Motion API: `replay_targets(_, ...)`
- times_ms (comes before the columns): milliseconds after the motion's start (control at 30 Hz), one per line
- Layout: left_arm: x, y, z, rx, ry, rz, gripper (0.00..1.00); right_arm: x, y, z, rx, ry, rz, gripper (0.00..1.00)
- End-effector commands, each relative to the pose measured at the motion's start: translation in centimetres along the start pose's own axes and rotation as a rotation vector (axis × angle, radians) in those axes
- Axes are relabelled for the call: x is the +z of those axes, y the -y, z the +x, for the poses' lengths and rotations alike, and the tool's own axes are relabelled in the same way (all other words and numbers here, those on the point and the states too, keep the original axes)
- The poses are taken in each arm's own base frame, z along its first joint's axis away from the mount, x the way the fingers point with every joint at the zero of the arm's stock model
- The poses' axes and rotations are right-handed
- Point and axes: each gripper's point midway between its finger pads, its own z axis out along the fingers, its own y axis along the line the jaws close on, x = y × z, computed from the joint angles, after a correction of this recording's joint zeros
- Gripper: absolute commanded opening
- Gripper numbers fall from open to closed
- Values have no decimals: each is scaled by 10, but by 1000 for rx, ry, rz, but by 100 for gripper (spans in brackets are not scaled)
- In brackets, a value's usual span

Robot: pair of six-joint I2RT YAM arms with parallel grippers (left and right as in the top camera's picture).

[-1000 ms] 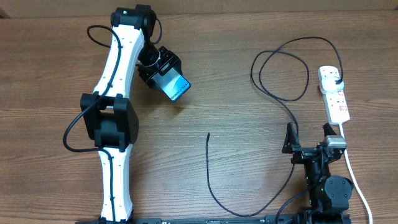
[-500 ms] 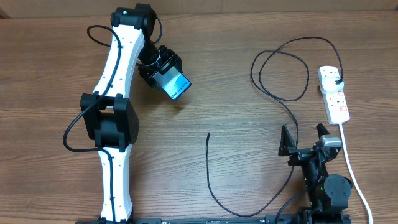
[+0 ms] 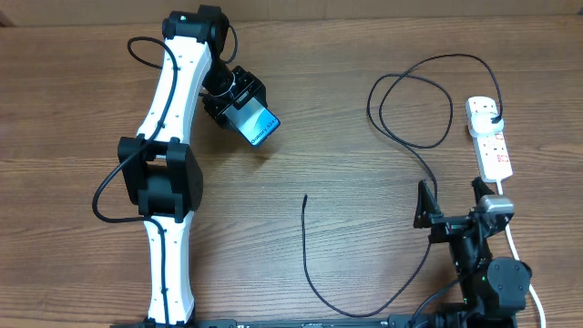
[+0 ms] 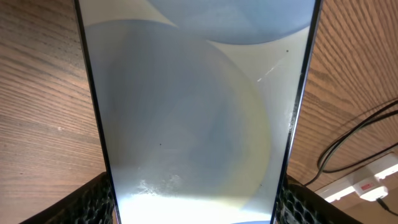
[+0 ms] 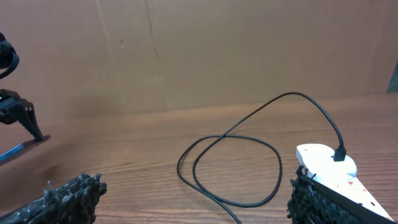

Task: Plug charger to phone and switch on socket
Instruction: 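Raise the right arm and move its open gripper toward the phone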

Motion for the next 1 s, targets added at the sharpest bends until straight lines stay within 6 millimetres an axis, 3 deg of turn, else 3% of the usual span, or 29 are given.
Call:
replay_targets(0,-5,8,2,8,13,22,4,3,-3,-16,5,-22,-3,100)
replay_targets(233,-5,8,2,7,13,22,4,27,-7,-18,2,-209,-22,100)
replay_targets(533,-5,8,2,4,13,22,4,86,-59,-9,132,-520,-348,100)
replay_targets(667,-5,8,2,4,13,22,4,105,-80,0,253,-617,-490,100)
replay_targets(833,-5,8,2,-4,13,23,4,129,-82,18,456,-705,-477,100)
replay_targets(967,-5,8,2,-23,14,22,4,136,-81,30,640,-774,-409,100)
